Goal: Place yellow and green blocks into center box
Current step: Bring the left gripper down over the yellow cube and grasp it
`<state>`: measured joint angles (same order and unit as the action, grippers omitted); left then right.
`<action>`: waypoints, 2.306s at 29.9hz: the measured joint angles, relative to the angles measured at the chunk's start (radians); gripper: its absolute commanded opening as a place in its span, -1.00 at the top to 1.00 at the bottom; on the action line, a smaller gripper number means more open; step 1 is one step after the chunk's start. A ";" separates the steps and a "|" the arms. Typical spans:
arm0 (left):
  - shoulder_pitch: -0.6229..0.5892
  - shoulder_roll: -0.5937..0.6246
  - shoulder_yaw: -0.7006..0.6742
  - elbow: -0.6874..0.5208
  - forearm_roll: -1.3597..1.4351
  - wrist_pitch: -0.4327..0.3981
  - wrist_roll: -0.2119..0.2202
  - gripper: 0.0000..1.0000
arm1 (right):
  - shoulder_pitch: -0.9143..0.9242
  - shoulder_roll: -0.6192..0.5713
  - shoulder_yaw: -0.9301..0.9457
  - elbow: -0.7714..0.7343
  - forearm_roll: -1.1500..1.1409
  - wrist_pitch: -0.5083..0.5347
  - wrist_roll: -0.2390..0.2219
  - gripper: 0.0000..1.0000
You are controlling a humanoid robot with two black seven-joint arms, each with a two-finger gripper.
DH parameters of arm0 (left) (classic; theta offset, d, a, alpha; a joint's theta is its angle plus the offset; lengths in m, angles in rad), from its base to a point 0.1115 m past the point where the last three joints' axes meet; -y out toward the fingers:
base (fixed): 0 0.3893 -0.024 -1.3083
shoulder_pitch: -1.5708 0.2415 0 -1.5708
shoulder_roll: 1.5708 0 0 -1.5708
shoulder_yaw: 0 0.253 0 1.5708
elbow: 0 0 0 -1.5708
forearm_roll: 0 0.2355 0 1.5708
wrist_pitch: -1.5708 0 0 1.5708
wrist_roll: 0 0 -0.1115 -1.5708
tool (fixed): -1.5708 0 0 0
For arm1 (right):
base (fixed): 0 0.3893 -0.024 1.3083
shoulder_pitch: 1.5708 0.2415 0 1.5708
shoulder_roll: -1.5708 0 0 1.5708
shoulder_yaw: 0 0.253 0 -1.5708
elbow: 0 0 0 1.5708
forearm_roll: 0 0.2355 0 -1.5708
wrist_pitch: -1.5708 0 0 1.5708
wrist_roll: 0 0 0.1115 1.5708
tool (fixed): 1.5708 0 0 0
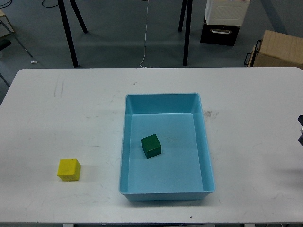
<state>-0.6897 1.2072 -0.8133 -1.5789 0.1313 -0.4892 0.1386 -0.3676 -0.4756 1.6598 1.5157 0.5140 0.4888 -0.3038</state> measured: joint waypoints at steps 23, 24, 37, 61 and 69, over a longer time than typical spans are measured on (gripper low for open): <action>-1.245 -0.598 1.729 0.082 0.303 0.000 0.096 -1.00 | -0.033 0.003 -0.002 0.003 0.000 0.000 0.000 -1.00; -1.238 -0.600 1.758 0.080 0.321 0.001 0.094 -1.00 | -0.036 0.003 -0.003 0.003 0.000 0.000 -0.001 -1.00; -0.978 -0.541 1.757 0.118 0.435 0.001 0.079 -1.00 | -0.021 0.005 -0.040 -0.008 -0.044 0.000 -0.001 -1.00; -0.804 -0.541 1.592 0.169 0.432 0.001 0.081 -1.00 | -0.033 0.017 -0.060 -0.006 -0.068 0.000 0.000 -1.00; -0.792 -0.538 1.591 0.168 0.437 0.001 0.081 -0.94 | -0.034 0.017 -0.059 -0.006 -0.069 0.000 0.000 -1.00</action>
<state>-1.4821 0.6688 0.7775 -1.4106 0.5686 -0.4887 0.2194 -0.4018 -0.4587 1.6013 1.5093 0.4446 0.4887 -0.3038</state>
